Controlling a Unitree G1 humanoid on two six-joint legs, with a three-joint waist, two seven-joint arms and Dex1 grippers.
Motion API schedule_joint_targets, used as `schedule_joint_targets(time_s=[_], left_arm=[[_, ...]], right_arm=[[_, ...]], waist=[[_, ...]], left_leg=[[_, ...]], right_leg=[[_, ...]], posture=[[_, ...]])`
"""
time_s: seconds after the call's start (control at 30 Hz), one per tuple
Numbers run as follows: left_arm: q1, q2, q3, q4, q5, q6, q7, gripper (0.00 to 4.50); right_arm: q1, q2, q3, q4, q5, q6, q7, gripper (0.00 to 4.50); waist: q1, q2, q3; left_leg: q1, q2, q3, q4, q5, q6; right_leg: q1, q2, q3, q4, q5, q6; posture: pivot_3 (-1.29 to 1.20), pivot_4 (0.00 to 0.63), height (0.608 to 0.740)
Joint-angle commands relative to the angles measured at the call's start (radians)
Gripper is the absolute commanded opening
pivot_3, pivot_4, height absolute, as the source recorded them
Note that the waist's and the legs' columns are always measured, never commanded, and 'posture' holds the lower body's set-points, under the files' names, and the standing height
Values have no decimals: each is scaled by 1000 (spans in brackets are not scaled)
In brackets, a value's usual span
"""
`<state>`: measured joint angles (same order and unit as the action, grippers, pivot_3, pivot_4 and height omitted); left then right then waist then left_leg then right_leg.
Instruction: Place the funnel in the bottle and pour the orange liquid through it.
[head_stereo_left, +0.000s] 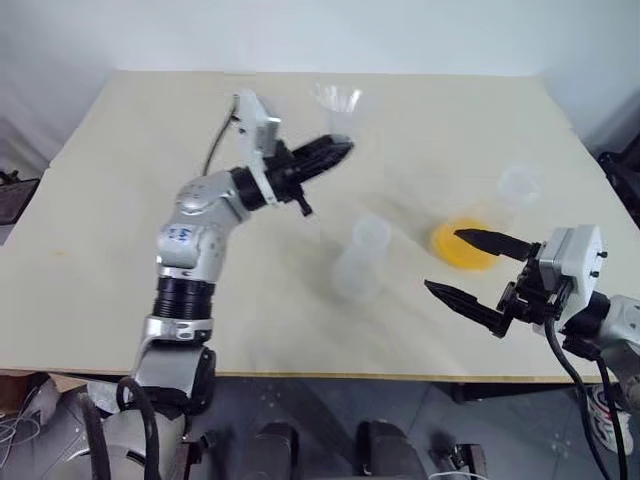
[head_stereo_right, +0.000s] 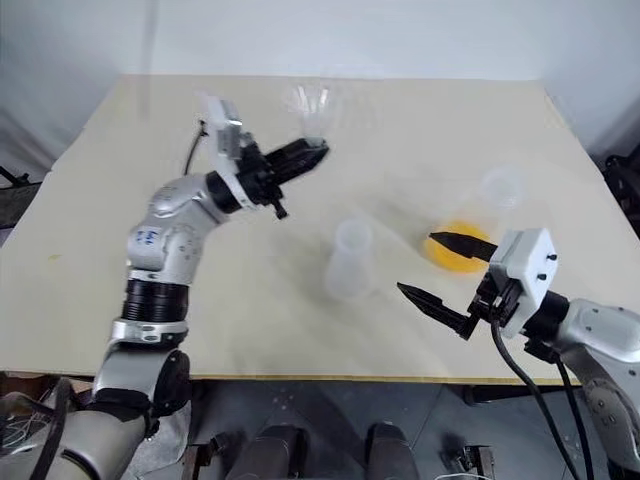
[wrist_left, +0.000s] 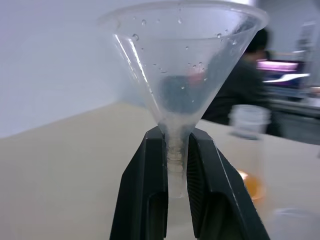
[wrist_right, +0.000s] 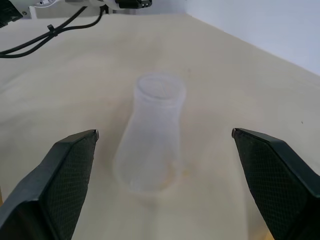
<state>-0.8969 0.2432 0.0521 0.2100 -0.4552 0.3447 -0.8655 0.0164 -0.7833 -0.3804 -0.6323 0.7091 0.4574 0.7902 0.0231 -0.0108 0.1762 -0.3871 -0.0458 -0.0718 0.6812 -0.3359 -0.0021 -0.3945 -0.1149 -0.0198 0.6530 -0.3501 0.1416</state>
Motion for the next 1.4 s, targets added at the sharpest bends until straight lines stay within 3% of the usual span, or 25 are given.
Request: schedule_joint_targets(time_s=[0.03,0.37,0.63,1.4], left_arm=[[-11,-36,-58,-22,-18,-39,-83,188],[-20,-66,-149,88,28,-95,-221,188],[-34,-57,-148,146,61,-105,-215,188],[28,-37,-166,115,75,-140,-268,188]], right_arm=[[32,19,-54,-81,2,-20,-48,4500],[185,88,-106,-215,-3,-23,-152,4500],[236,95,-133,-255,10,-22,-184,4500],[215,84,-114,-242,23,-13,-188,4500]], waist=[[0,0,0],[-1,0,0],[0,1,0],[0,1,0]], left_leg=[[0,0,0,0,0,0],[1,-1,0,0,0,0],[1,-1,0,0,0,0],[1,-2,0,1,0,1]], right_leg=[[0,0,0,0,0,0],[1,0,1,0,0,0],[1,0,1,0,0,0],[1,0,1,0,0,0]], posture=[[0,150,740],[0,150,740],[0,150,740],[0,150,740]])
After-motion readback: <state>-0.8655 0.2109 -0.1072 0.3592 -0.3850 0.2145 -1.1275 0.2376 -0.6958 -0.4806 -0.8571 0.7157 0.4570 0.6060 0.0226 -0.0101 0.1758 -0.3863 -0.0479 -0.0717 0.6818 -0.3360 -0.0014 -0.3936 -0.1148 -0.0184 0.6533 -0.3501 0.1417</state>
